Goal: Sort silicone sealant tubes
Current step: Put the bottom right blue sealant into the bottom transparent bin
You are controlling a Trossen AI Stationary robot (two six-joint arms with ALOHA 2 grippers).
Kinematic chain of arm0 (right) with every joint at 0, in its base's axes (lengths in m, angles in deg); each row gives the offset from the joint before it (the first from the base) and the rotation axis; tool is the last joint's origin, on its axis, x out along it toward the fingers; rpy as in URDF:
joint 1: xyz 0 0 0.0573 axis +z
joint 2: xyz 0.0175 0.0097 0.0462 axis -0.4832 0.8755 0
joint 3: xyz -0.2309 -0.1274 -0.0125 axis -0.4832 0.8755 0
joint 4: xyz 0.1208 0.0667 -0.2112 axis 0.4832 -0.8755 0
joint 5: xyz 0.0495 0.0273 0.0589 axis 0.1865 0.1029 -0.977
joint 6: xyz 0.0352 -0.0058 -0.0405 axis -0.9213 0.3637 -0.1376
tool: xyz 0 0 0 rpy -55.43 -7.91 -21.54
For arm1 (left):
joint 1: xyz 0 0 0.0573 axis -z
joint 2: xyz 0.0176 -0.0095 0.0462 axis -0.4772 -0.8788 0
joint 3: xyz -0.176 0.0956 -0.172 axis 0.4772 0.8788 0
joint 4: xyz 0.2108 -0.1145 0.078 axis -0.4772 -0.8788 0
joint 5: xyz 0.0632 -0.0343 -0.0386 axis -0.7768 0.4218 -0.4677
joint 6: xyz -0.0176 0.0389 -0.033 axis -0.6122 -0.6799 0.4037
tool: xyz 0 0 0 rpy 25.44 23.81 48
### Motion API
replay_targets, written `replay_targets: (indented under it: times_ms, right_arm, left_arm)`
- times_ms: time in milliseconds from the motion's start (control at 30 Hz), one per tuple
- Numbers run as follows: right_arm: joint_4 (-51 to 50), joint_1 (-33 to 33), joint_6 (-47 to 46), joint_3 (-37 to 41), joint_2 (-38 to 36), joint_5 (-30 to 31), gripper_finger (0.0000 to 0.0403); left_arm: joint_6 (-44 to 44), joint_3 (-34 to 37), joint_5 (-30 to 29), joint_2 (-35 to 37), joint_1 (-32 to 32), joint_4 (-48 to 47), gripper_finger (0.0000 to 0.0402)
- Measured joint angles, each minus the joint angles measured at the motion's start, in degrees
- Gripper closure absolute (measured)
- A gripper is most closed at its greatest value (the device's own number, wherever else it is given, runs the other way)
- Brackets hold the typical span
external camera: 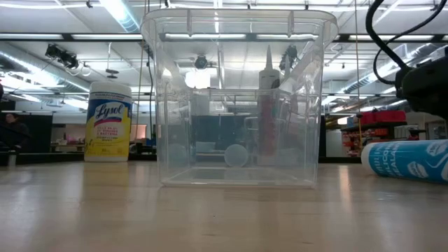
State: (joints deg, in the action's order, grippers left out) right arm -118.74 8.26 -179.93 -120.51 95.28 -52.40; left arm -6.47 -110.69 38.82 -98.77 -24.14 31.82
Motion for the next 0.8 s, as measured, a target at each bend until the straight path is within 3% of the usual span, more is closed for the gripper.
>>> replay_targets:
  times_ms: [233, 467, 567, 800]
  right_arm:
    - [-0.55, -0.16, -0.03, 0.09, -0.09, 1.08, 0.0198]
    - [-0.44, -0.14, -0.02, -0.40, -0.07, 2.88, 0.0200]
    - [-0.32, 0.06, 0.66, -1.41, -0.72, 7.73, 0.0200]
    - [-10.95, 0.19, 1.53, -6.47, -4.53, 12.18, 0.0200]
  left_arm:
    - [-0.02, 0.00, -0.07, 0.00, -0.02, -0.01, 0.0101]
    - [0.03, 0.00, -0.09, 0.00, -0.02, 0.02, 0.0101]
    - [0.20, -0.01, -0.09, 0.00, -0.02, 0.05, 0.0101]
    - [0.46, -0.02, -0.08, 0.00, -0.02, 0.49, 0.0101]
